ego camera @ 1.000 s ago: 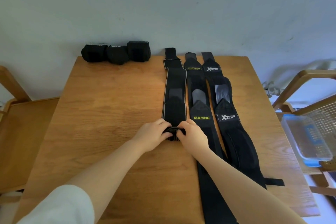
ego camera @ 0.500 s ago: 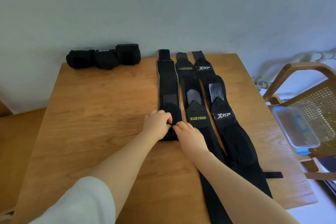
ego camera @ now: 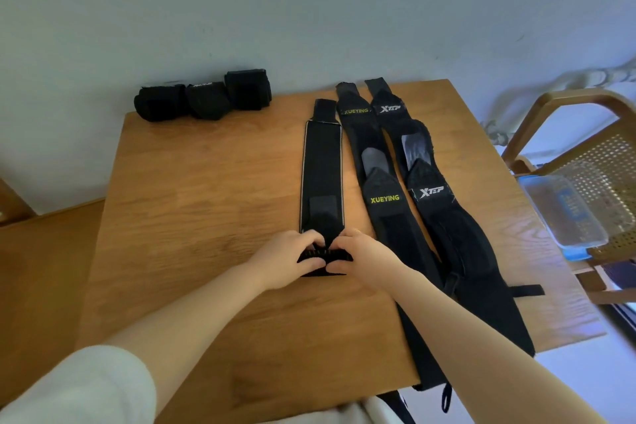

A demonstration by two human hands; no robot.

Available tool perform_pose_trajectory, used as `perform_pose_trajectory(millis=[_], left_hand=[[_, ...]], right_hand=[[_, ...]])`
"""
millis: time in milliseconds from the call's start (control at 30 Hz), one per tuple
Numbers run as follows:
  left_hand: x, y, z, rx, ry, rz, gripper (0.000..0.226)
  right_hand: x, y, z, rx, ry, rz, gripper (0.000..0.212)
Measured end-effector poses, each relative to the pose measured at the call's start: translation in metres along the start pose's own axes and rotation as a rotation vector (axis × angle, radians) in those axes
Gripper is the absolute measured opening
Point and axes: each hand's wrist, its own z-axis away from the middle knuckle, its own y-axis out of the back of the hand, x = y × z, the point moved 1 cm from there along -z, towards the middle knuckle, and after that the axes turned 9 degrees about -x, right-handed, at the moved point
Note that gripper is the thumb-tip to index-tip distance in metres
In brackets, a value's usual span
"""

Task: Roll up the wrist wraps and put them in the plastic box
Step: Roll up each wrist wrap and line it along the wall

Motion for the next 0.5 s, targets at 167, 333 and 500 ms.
perform_pose_trajectory(millis=[167, 333, 500], left_hand=[[-0.004, -0.011, 0.005, 0.086, -0.008, 0.033, 0.034], [-0.004, -0.016, 0.003, 0.247, 0.081, 0.093, 0.037], [-0.001, -0.008, -0.003, 0.306, 0.130, 0.077, 0.017]], right_hand=[[-0.001, -0.013, -0.002, -0.015, -0.093, -0.075, 0.026], [-0.016, -0.022, 0.001, 0.388, -0.107, -0.040, 0.036], [-0.028, -0.039, 0.003, 0.387, 0.004, 0.434, 0.039]])
